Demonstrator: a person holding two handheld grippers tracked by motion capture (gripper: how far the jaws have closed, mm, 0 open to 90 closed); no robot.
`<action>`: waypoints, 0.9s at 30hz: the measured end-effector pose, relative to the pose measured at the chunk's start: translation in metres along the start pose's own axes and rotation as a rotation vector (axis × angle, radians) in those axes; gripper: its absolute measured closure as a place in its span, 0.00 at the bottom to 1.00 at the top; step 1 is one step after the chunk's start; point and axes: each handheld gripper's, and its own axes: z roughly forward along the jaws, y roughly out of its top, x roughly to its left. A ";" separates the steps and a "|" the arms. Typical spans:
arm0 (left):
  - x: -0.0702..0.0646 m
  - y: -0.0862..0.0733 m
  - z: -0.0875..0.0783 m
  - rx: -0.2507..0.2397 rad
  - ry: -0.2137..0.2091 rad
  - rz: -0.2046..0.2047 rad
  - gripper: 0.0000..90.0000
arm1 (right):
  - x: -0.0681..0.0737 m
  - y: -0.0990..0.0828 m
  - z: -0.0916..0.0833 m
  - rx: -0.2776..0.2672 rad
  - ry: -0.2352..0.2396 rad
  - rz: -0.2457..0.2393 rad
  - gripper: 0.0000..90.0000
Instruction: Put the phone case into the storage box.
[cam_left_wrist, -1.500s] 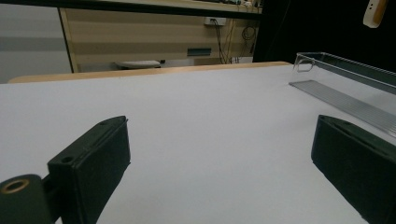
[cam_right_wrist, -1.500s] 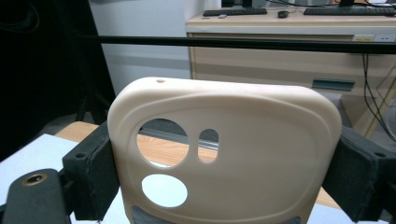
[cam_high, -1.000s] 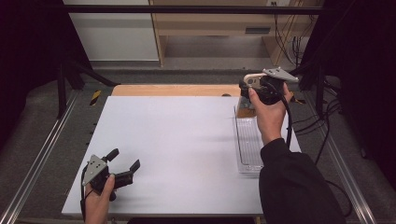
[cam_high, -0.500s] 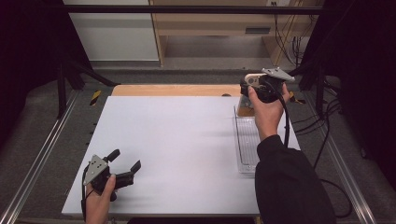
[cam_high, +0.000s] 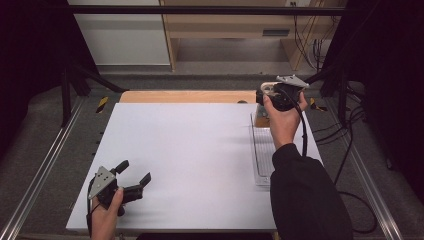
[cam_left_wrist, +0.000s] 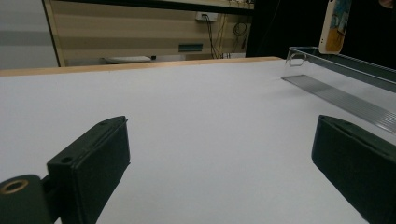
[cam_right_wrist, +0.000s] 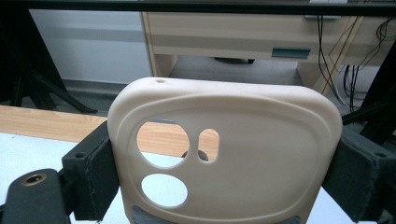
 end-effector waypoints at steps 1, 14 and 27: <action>0.000 0.000 0.000 0.000 0.002 -0.001 0.04 | 0.000 -0.001 0.002 0.004 -0.008 -0.003 0.13; 0.001 0.000 0.000 -0.002 -0.005 -0.003 0.04 | 0.000 -0.013 0.022 -0.003 -0.046 -0.007 0.13; -0.001 0.001 0.000 -0.002 -0.016 -0.004 0.04 | 0.001 -0.027 0.043 0.033 -0.065 -0.027 0.13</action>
